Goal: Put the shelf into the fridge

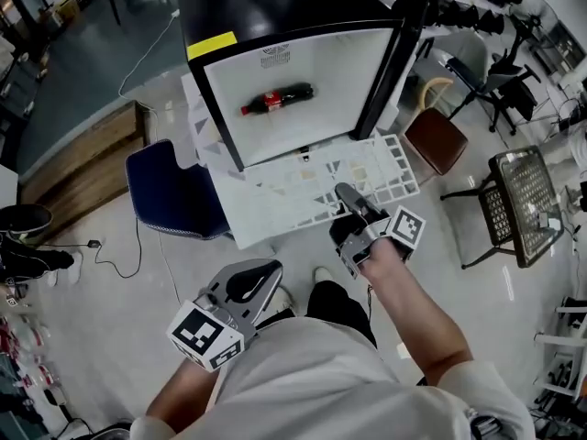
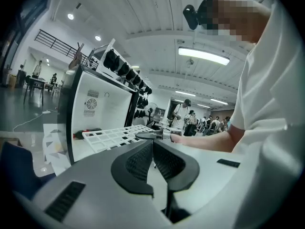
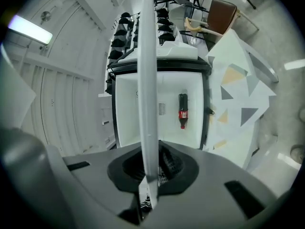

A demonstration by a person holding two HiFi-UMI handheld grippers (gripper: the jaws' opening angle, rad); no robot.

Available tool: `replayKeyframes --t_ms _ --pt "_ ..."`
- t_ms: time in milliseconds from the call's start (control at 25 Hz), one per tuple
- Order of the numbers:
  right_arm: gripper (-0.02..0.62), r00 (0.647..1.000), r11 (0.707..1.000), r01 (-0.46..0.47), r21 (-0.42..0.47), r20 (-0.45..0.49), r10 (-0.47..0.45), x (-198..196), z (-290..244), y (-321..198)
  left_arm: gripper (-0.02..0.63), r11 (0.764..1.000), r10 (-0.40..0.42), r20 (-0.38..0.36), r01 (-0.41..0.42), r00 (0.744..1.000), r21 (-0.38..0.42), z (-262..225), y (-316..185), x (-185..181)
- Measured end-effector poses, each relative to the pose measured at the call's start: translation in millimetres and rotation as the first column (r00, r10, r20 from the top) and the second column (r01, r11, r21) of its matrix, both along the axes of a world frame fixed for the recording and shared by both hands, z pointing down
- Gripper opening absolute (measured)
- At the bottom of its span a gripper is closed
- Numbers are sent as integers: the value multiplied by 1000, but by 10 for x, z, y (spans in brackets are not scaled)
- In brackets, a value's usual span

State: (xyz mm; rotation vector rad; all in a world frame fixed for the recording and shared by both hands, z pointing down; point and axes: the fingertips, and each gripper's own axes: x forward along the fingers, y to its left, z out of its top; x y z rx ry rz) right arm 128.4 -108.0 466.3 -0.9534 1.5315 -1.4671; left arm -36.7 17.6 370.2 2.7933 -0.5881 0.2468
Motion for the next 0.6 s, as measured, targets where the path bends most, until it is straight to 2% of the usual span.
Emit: replayKeyframes --t_ms 320,600 --pt "29 998 998 56 15 2 -56 56 -32 -683 23 994 -107 24 107 994 15 -29 -534 112" --pt "29 996 996 92 10 20 -92 81 -9 -1078 21 990 -137 41 137 990 12 -29 -799 310"
